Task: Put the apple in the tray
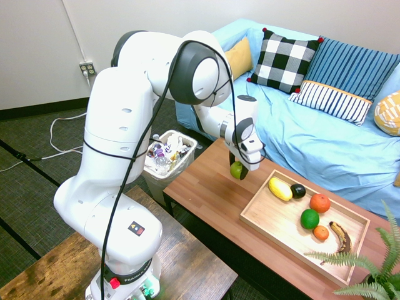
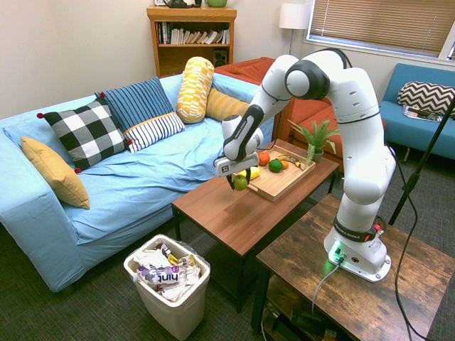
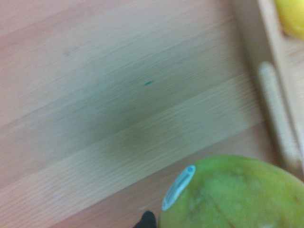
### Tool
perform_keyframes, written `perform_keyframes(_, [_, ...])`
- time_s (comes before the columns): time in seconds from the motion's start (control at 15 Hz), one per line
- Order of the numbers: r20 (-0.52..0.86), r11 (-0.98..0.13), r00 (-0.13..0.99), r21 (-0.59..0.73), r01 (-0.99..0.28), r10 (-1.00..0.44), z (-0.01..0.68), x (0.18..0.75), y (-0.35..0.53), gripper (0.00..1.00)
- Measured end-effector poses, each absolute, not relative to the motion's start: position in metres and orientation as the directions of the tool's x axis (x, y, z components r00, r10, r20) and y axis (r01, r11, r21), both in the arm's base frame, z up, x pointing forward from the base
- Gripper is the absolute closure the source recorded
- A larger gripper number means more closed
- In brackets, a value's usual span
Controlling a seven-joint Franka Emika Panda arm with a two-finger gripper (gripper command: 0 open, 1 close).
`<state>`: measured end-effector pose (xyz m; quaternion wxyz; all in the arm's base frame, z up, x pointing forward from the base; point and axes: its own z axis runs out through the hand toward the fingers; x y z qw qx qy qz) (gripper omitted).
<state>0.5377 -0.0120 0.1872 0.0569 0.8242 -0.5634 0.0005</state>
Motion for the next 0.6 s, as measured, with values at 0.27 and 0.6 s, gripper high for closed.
perform_keyframes(0.27, [0.095,-0.259,0.265,0.073,-0.963,-0.96,0.219,0.519,-0.112,1.0])
perform_keyframes(0.6, [0.081,-0.203,0.211,0.095,-0.974,-0.974,0.2,0.505,-0.179,1.0])
